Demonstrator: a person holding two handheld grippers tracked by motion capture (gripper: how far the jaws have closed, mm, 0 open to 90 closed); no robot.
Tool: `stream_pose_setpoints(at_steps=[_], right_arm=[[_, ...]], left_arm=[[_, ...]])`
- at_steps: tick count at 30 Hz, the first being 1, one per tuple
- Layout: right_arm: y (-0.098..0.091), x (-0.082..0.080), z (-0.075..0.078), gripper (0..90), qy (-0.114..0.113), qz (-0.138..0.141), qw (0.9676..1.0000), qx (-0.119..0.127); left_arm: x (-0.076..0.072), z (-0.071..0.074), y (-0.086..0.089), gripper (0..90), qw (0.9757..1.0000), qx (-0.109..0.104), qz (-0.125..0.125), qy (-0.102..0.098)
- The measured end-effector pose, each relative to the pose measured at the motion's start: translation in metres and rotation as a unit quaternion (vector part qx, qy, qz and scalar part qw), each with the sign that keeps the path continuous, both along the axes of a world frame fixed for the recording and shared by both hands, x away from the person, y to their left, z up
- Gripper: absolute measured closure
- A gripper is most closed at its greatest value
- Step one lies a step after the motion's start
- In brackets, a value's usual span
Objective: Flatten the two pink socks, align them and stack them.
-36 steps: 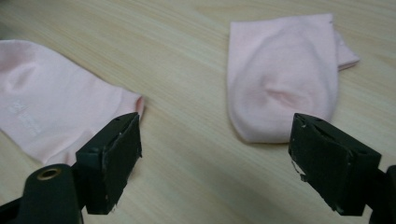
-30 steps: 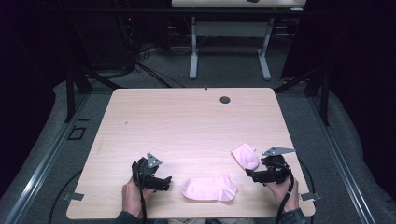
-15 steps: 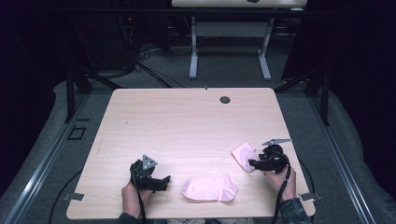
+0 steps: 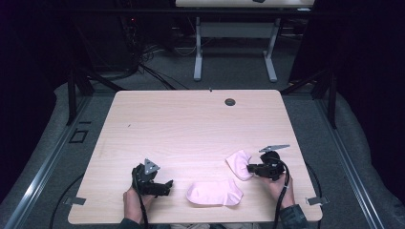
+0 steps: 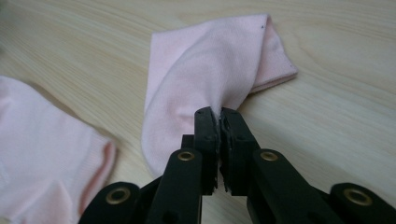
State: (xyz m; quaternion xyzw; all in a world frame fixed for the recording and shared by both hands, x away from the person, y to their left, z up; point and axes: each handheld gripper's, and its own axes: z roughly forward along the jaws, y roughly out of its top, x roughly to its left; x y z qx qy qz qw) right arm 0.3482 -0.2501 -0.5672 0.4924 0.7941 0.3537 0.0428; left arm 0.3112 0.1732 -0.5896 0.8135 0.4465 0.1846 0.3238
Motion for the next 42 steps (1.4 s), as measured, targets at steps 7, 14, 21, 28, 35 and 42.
stream_pose_setpoints(at_steps=[7,14,21,28,35,42], right_arm=[[0.016,0.001,0.028,84.3,-0.004,0.003,0.9996,0.026],[0.044,0.025,0.063,81.2,0.01,0.032,0.9992,0.02],[0.093,0.055,0.064,76.6,0.018,0.087,0.9959,-0.012],[0.05,0.034,0.055,56.3,-0.041,0.04,0.9982,-0.018],[-0.009,0.001,0.036,35.9,-0.065,-0.041,0.9968,-0.021],[-0.047,-0.028,0.015,32.4,-0.053,-0.092,0.9944,0.0]], left_arm=[[0.001,0.0,0.002,0.0,1.0,0.001,-0.004,0.005],[0.002,0.0,0.002,0.0,0.9999,0.001,-0.01,0.005],[0.004,0.002,0.0,0.1,0.9998,0.006,-0.014,0.009],[0.006,0.03,-0.037,4.6,0.998,0.009,-0.061,-0.011],[0.009,0.062,-0.126,16.3,0.9842,0.001,-0.176,-0.014],[0.016,0.062,-0.214,39.4,0.9621,0.041,-0.269,0.025]])
